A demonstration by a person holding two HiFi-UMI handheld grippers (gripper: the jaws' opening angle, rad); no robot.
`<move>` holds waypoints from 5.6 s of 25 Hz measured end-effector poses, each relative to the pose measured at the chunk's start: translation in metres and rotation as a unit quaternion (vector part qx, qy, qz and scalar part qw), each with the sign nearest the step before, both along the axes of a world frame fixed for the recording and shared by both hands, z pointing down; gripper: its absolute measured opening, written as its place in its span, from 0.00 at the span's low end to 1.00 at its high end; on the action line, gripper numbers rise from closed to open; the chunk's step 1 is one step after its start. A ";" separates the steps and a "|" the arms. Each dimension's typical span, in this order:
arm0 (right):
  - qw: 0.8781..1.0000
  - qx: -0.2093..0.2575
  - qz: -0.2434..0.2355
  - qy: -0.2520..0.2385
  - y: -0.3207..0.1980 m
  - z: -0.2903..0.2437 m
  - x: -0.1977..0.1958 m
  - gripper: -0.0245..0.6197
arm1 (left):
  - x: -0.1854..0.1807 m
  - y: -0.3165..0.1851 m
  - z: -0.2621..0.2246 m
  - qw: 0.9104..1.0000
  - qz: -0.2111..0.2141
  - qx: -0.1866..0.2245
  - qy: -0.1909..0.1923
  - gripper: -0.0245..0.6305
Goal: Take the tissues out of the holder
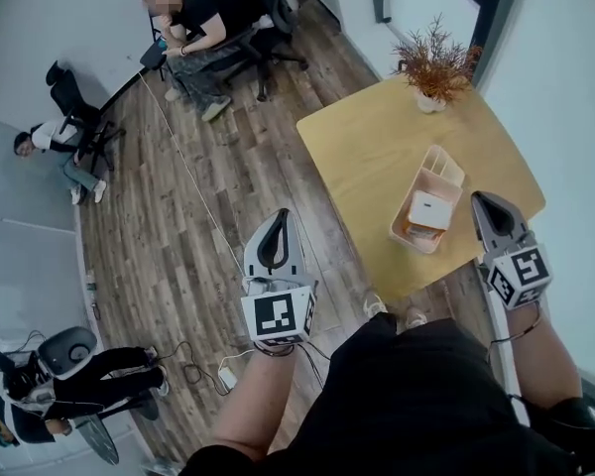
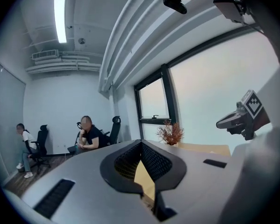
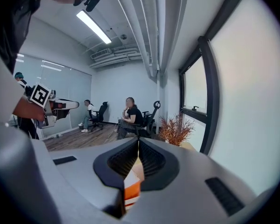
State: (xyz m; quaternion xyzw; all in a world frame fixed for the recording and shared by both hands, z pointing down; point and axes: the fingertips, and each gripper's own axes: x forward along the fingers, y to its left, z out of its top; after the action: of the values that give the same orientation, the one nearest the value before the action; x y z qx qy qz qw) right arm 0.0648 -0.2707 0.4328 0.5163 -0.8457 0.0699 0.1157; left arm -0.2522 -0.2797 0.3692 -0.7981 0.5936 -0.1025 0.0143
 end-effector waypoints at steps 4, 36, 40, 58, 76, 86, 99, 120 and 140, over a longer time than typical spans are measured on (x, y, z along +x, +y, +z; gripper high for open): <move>1.000 0.000 0.016 0.001 -0.001 -0.002 -0.003 0.05 | 0.020 -0.021 0.012 0.999 0.046 -0.012 0.016 0.04; 0.973 -0.031 -0.227 0.006 0.011 0.084 -0.045 0.69 | 0.063 -0.031 0.093 0.998 0.005 -0.066 0.005 0.04; 0.965 -0.030 -0.259 0.022 0.012 0.101 -0.057 0.79 | 0.061 -0.031 0.109 0.997 0.005 -0.077 0.000 0.04; 0.948 -0.057 -0.299 0.093 -0.014 0.147 -0.069 0.79 | 0.065 -0.039 0.149 0.993 0.002 -0.114 0.010 0.04; 0.943 -0.072 -0.307 0.105 -0.019 0.151 -0.073 0.52 | 0.067 -0.035 0.154 0.993 0.005 -0.121 0.000 0.04; 0.945 -0.077 -0.301 0.103 -0.014 0.146 -0.075 0.50 | 0.060 -0.037 0.126 0.995 -0.001 -0.100 -0.003 0.04; 0.949 -0.080 -0.285 0.109 -0.021 0.117 -0.069 0.50 | 0.049 -0.045 0.071 0.998 -0.012 -0.057 -0.006 0.04; 0.955 -0.037 -0.275 0.100 -0.012 0.041 -0.076 0.49 | 0.052 -0.039 0.007 1.000 -0.008 -0.015 0.010 0.04; 0.958 0.030 -0.267 0.103 -0.019 -0.041 -0.071 0.49 | 0.045 -0.025 -0.056 1.000 -0.008 0.028 0.004 0.04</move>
State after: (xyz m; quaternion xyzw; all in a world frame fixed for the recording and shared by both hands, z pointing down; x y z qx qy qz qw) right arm -0.0060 -0.2897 0.3922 0.2791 -0.9380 -0.0427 0.2011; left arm -0.2074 -0.3048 0.3134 -0.7930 0.6027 -0.0825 0.0337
